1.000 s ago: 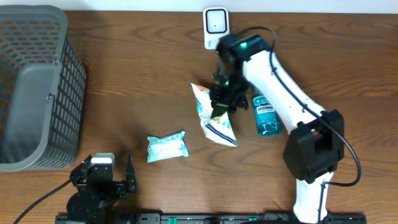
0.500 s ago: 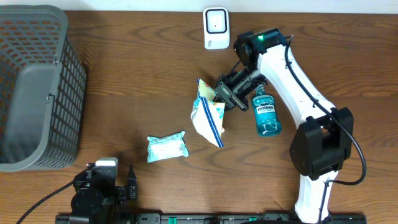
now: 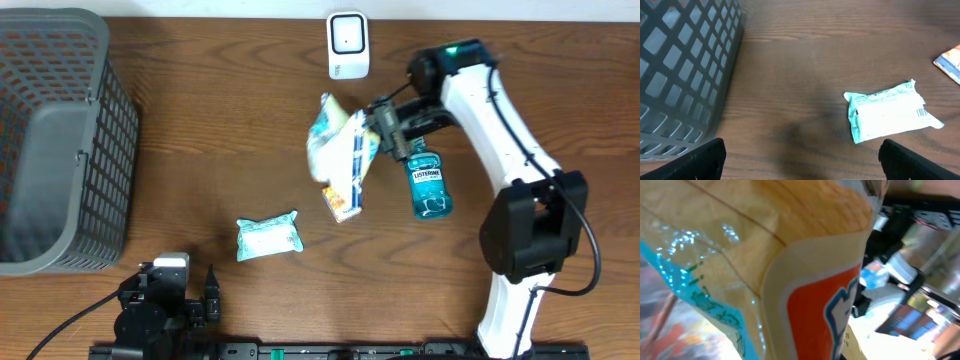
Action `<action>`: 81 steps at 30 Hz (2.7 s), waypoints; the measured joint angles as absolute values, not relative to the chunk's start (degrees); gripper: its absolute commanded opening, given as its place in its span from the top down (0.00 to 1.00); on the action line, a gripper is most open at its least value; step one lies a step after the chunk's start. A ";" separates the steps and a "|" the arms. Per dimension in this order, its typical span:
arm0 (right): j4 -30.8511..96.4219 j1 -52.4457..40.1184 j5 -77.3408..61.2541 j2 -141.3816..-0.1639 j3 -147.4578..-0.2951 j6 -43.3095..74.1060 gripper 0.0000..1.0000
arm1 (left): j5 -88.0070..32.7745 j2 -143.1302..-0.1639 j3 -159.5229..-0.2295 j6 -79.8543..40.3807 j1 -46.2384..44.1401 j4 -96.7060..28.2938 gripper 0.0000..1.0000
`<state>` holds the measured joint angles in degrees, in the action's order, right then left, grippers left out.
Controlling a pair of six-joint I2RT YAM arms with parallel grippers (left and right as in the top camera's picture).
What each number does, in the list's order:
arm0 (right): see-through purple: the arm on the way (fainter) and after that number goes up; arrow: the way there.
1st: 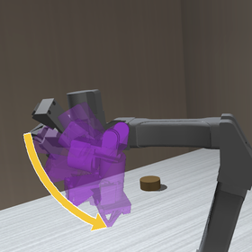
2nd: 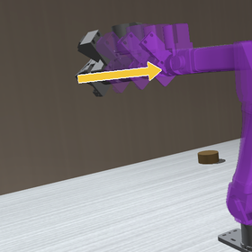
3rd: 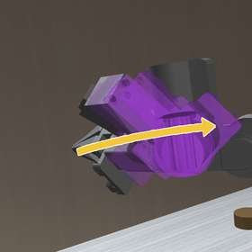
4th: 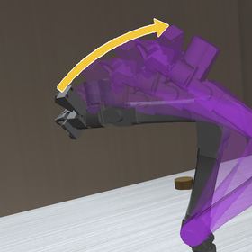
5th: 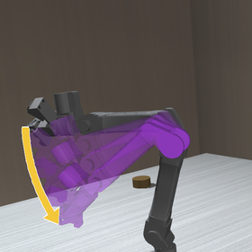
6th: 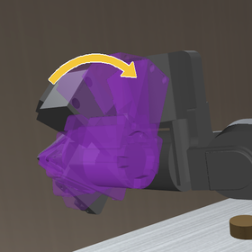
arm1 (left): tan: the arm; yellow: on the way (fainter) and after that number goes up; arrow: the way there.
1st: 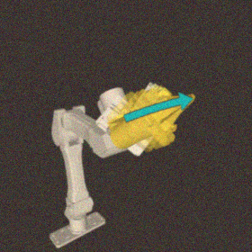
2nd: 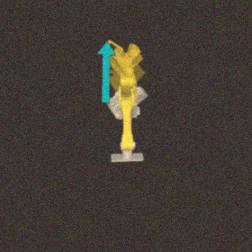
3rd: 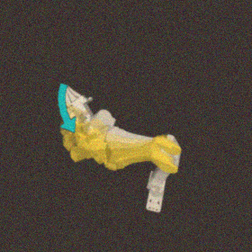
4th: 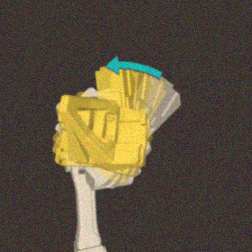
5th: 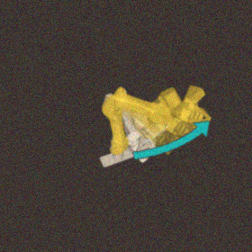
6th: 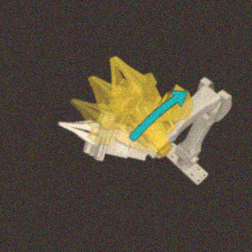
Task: Scan the item barcode
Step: 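Lift the yellow pack up off the table with the right gripper, then carry the yellow pack to the white scanner and hold it there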
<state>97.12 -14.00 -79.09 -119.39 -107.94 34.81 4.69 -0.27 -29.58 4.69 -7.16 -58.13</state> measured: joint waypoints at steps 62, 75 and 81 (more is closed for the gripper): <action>16.69 -26.13 6.92 -110.19 -71.35 55.46 0.98 | 4.69 -0.27 -29.58 4.69 -7.16 -58.13 0.02; -7.16 -24.10 14.37 -108.33 -84.27 49.76 0.99 | 4.69 -0.27 -29.58 4.69 -7.16 -58.15 0.02; -24.88 -24.45 17.23 -120.49 -84.82 49.36 0.99 | 4.71 -0.27 -29.56 4.69 -7.16 -58.15 0.02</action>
<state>-24.88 -24.45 17.23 -120.49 -84.82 49.36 4.71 -0.27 -29.56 4.69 -7.16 -58.15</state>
